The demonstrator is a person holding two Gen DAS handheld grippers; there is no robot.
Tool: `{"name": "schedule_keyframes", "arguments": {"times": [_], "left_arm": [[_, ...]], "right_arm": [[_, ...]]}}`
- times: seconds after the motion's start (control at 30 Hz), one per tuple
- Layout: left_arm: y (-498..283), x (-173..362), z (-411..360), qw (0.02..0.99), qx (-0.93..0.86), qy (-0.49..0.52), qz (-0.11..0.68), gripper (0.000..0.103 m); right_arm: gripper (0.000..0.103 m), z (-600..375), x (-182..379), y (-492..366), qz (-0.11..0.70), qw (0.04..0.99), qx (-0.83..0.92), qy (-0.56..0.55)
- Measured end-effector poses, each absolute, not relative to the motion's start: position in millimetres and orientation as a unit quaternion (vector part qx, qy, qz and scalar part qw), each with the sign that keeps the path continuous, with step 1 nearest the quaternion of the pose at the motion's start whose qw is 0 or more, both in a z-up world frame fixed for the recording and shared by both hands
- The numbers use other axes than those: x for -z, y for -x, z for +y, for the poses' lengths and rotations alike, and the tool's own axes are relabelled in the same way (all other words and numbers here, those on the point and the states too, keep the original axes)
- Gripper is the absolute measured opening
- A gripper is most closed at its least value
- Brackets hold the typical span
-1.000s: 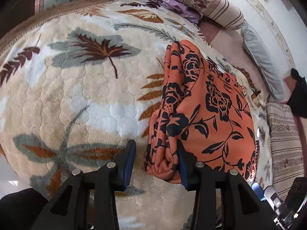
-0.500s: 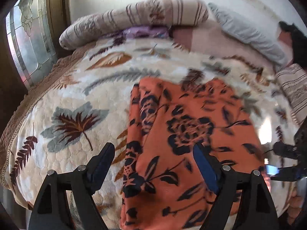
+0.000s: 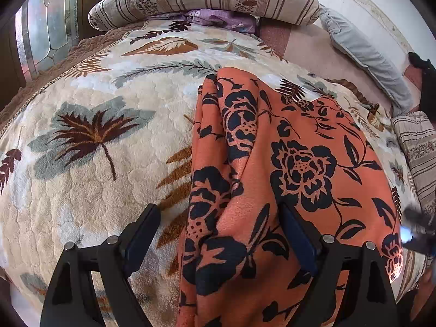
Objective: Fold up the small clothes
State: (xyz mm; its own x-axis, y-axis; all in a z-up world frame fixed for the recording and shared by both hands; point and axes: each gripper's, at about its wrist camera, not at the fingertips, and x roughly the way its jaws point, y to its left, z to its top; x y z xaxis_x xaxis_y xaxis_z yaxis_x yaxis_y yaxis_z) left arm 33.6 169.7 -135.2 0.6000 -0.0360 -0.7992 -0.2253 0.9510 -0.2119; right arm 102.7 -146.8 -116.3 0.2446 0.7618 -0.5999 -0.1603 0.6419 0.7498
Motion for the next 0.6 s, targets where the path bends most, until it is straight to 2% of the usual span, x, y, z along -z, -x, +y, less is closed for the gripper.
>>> {"name": "schedule_keyframes", "arguments": {"times": [0.03,0.07,0.17,0.2,0.23,0.27,0.33,0.37,0.43,0.5,0.6], "left_arm": [[-33.0,135.6,169.6,0.884,-0.052,0.147,0.441,0.091],[-32.0,135.6,169.7,0.885,-0.052,0.148,0.438,0.091],[-31.4,136.7,170.7,0.887,-0.049,0.152,0.433,0.091],[-31.3,136.7,170.6,0.888,-0.048,0.151,0.433,0.091],[-30.5,137.0,170.6,0.889,-0.048,0.150,0.431,0.091],[-30.2,137.4,170.8,0.889,-0.046,0.149,0.430,0.091],[-28.7,137.9,172.6,0.890,-0.041,0.153,0.427,0.091],[-28.2,138.6,173.0,0.891,-0.040,0.153,0.426,0.092],[-28.0,139.2,172.7,0.891,-0.040,0.152,0.425,0.093],[-28.4,136.0,172.5,0.890,-0.040,0.153,0.428,0.093],[-18.4,118.6,183.9,0.890,-0.036,0.178,0.419,0.092]], "right_arm": [[0.079,-157.3,116.7,-110.6,0.520,0.728,-0.314,-0.320],[0.084,-163.9,120.4,-120.8,0.516,0.720,-0.313,-0.343],[0.083,-159.7,147.7,-154.7,0.555,0.679,-0.295,-0.379],[0.078,-148.6,156.5,-164.1,0.570,0.656,-0.314,-0.383],[0.051,-139.3,158.9,-169.2,0.578,0.659,-0.314,-0.365],[0.037,-130.7,154.8,-168.7,0.583,0.674,-0.304,-0.337],[0.031,-115.3,122.2,-155.9,0.557,0.735,-0.290,-0.254],[0.030,-103.4,100.2,-142.6,0.532,0.779,-0.276,-0.185],[0.030,-96.3,105.8,-134.9,0.533,0.797,-0.248,-0.139],[0.038,-101.8,130.7,-142.0,0.549,0.787,-0.228,-0.163],[0.061,-116.4,125.0,-139.6,0.547,0.773,-0.237,-0.219]]}}
